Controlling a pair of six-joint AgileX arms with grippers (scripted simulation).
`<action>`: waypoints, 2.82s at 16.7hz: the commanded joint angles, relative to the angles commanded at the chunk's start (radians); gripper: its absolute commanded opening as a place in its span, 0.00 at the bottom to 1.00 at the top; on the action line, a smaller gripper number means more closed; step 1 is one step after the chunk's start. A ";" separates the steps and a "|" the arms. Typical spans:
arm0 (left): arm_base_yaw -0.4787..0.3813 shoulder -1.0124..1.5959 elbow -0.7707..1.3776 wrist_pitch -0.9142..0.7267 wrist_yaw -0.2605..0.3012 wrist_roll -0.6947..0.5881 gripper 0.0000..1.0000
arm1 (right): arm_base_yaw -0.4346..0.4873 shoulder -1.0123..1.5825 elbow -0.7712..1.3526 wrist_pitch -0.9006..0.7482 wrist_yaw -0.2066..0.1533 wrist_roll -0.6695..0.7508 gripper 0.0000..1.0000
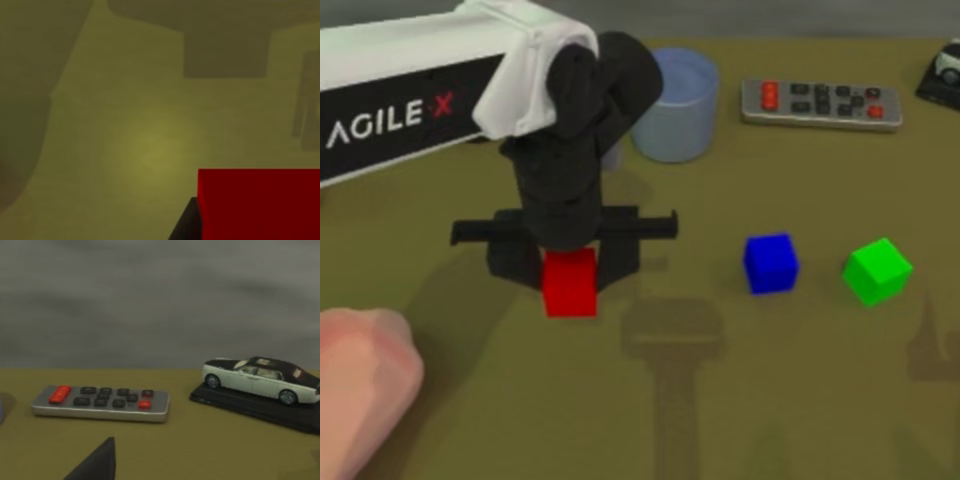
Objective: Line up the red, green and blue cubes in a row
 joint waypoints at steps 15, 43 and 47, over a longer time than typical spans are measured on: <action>-0.001 0.077 -0.180 0.259 0.000 -0.004 0.00 | 0.000 0.000 0.000 0.000 0.000 0.000 1.00; 0.000 0.064 -0.148 0.218 0.000 -0.006 1.00 | 0.000 0.000 0.000 0.000 0.000 0.000 1.00; 0.009 0.014 -0.056 0.062 -0.001 -0.011 1.00 | 0.000 0.000 0.000 0.000 0.000 0.000 1.00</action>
